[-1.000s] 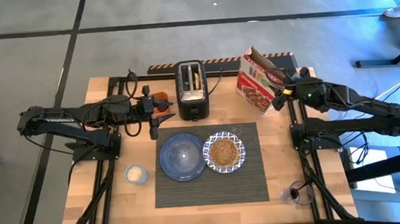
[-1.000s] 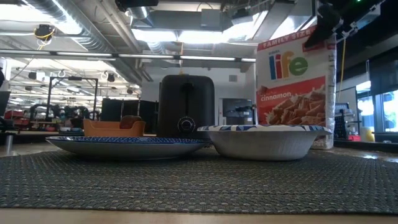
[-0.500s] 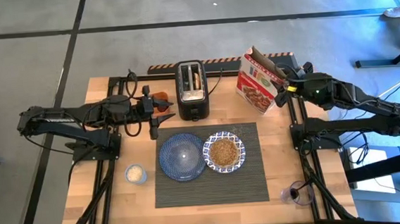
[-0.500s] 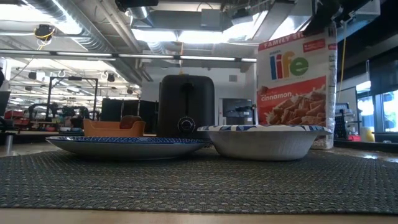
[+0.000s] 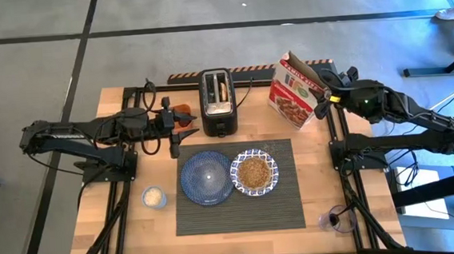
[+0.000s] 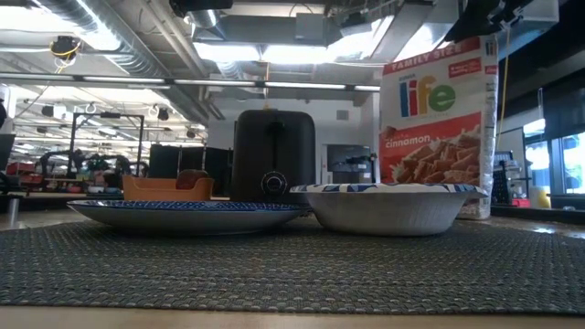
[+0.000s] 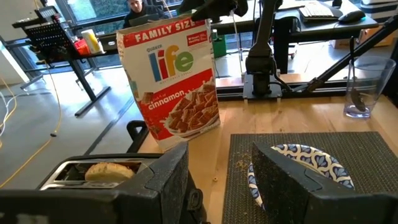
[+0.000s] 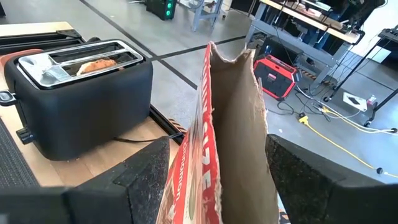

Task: Arrange a breakfast setting
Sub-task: Put the toasted bagel on the blue plate from the toaster

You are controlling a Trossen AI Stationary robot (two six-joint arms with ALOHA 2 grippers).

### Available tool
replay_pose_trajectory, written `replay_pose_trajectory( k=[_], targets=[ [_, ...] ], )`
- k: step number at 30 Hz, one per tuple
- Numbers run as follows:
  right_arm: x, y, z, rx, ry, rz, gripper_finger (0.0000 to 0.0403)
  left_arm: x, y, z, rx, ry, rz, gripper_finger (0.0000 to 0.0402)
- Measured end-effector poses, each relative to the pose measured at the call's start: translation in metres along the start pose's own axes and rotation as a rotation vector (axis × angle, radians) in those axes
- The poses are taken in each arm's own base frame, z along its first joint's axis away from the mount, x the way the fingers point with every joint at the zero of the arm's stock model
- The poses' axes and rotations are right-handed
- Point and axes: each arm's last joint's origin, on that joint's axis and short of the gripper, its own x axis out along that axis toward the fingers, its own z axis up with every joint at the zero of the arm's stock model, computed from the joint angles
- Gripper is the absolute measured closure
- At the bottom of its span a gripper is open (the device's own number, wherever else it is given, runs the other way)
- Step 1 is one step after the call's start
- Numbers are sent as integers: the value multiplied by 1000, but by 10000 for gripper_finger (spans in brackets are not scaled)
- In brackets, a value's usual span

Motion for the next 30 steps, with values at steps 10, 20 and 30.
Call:
replay_pose_trajectory(
  k=[10, 20, 30],
  targets=[
    [0, 0, 0, -1, -3, 0, 148, 0, 0, 0, 0, 0, 0, 231],
    [0, 2, 10, 20, -97, 71, 148, 0, 0, 0, 1, 0, 0, 231],
    [22, 23, 20, 3, -56, 262, 148, 0, 0, 0, 1, -1, 0, 231]
  ],
)
